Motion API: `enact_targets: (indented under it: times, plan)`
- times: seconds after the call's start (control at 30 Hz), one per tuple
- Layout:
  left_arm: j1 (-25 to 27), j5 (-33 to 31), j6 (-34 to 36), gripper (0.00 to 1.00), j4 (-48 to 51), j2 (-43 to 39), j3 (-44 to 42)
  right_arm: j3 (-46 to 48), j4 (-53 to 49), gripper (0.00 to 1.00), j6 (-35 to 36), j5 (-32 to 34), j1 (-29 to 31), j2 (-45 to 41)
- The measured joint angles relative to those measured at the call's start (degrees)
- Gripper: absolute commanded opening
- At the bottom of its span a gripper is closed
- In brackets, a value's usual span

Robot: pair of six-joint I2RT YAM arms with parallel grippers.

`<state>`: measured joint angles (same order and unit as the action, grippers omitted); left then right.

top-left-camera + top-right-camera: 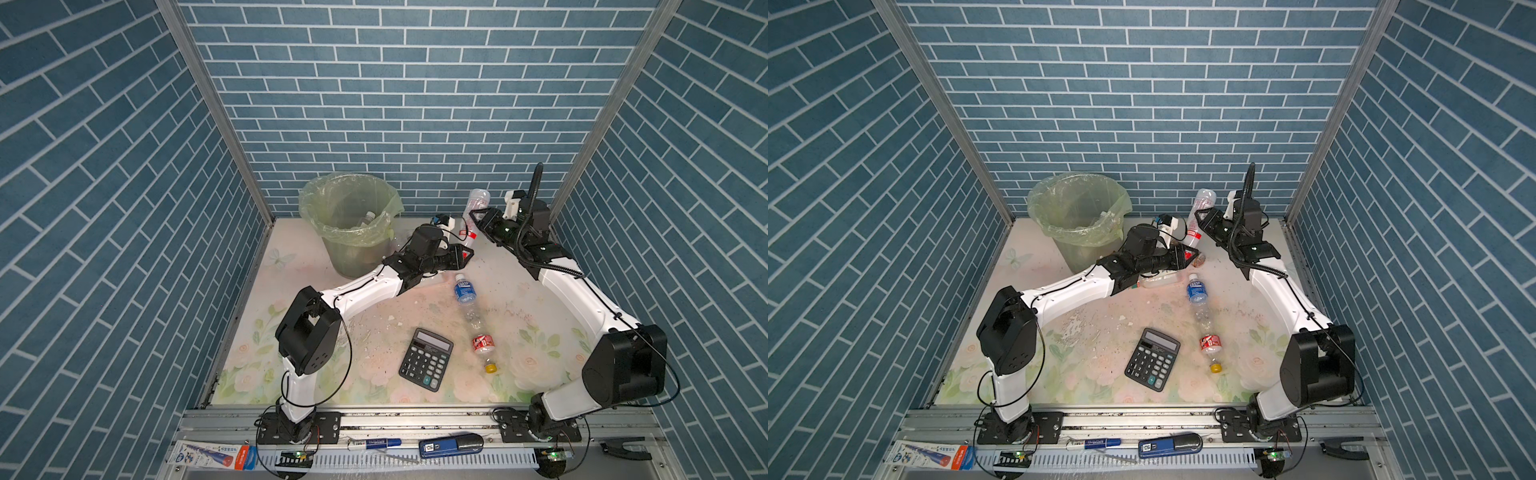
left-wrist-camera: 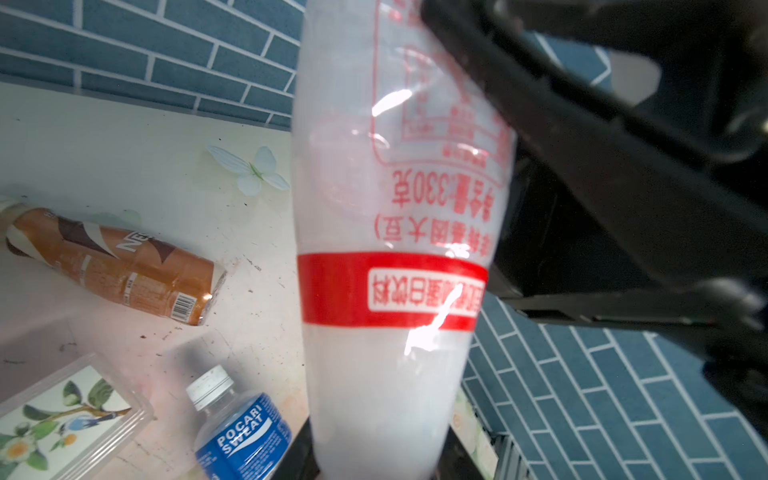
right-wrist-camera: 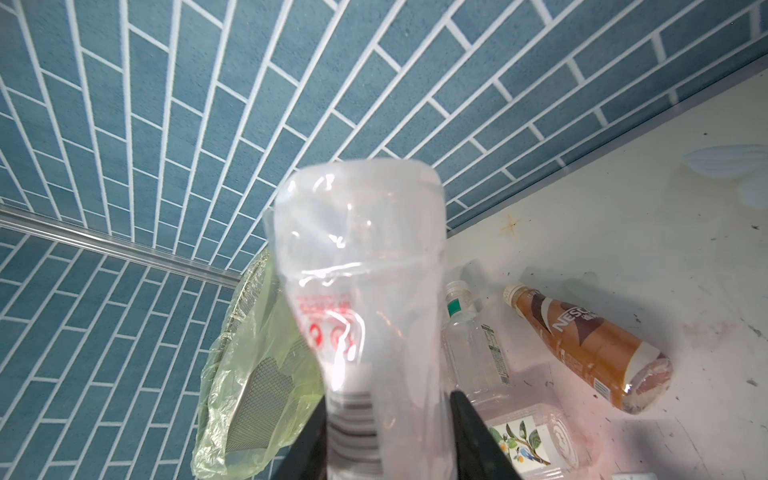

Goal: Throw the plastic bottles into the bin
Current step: 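Carry the red-banded bottle over the bin with the left gripper while the right gripper withdraws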

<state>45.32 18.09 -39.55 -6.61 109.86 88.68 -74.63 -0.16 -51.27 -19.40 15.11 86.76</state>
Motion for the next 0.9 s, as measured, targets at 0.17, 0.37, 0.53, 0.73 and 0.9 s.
enact_targets:
  times: [0.17,0.37,0.53,0.73,0.9]
  plan:
    - [0.4,-1.3,3.6,0.31,5.0,-0.2,2.9,0.0,0.1,0.68,0.2,-0.8,0.0,-0.8]
    - [-0.4,-4.8,9.0,0.3,13.7,-3.3,4.8,-1.1,-1.6,0.88,1.6,-1.9,-1.3,-4.7]
    - [-2.0,-8.6,14.5,0.3,20.9,-8.8,7.6,-2.7,-2.5,0.94,3.2,-1.8,-4.0,-9.0]
    - [-5.7,-16.3,22.9,0.32,29.7,-17.3,15.2,-3.4,-3.8,0.99,4.8,-1.9,-4.9,-11.0]
    - [-12.8,-19.8,26.3,0.32,33.7,-22.5,22.2,-3.4,-4.2,0.99,4.7,-2.8,-4.8,-9.5]
